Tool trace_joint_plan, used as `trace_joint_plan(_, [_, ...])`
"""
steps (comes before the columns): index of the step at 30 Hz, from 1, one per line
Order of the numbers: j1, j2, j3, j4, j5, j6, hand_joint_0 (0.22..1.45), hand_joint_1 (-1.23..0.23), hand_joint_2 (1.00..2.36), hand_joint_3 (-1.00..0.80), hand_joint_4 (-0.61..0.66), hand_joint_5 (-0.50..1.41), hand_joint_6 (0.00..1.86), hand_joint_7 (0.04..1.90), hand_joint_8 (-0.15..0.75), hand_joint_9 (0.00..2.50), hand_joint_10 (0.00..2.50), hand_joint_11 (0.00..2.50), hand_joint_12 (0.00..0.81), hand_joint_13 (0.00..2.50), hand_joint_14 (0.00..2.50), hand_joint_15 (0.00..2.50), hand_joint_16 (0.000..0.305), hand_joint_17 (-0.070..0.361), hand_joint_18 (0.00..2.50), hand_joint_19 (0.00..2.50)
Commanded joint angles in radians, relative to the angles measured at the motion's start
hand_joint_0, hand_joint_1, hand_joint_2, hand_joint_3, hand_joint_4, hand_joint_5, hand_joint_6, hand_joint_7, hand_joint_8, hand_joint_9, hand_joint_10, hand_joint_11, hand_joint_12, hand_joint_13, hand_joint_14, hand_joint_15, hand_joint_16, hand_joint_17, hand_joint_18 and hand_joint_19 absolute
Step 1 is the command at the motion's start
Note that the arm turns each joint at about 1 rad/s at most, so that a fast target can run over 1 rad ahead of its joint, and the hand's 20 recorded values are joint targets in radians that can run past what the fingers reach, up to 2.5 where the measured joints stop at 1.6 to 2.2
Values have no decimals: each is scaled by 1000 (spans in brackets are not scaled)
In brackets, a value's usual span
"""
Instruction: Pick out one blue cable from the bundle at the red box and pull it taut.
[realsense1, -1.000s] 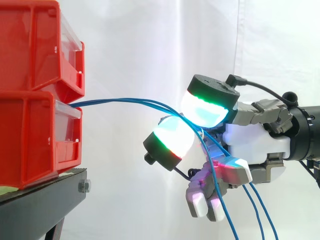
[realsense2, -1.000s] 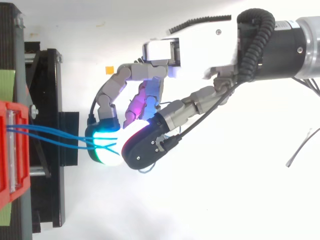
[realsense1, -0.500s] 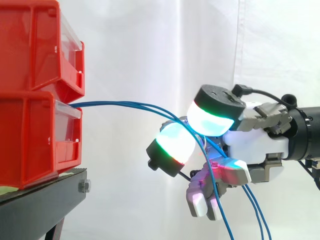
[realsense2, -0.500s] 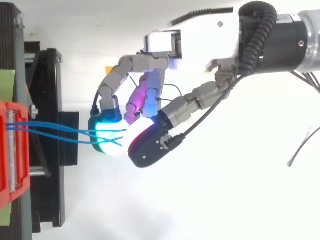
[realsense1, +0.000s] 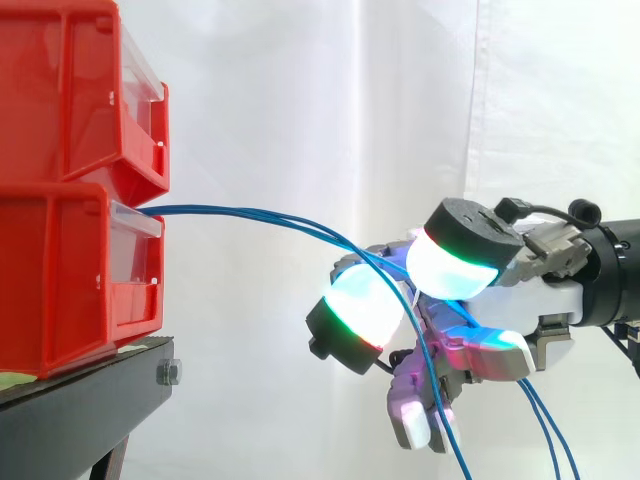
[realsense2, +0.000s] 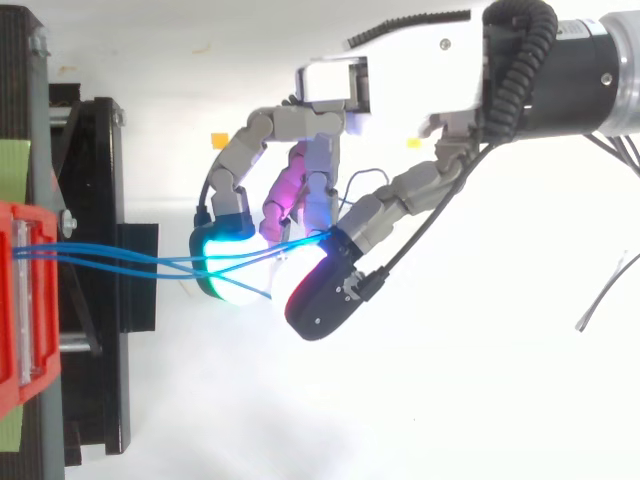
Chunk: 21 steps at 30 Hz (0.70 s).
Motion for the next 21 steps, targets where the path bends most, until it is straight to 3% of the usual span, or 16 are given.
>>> trace_joint_plan(1, [0, 0, 0, -10, -2, -6, 526, -622, 1000, -500, -37, -44, 887, 792, 270, 1491, 24, 665, 225, 948, 15, 388, 41, 91, 906, 617])
trace_joint_plan(12, [0, 1, 0, -13, -2, -6, 578, -502, 1003, -471, -61, -55, 862, 806, 268, 1444, 25, 634, 223, 924, 16, 395, 39, 87, 860, 636])
trace_joint_plan(21, [-2, 20, 0, -21, 2, -6, 583, -513, 1013, -361, -42, -58, 846, 845, 272, 1416, 25, 625, 229, 895, 16, 391, 39, 87, 814, 644])
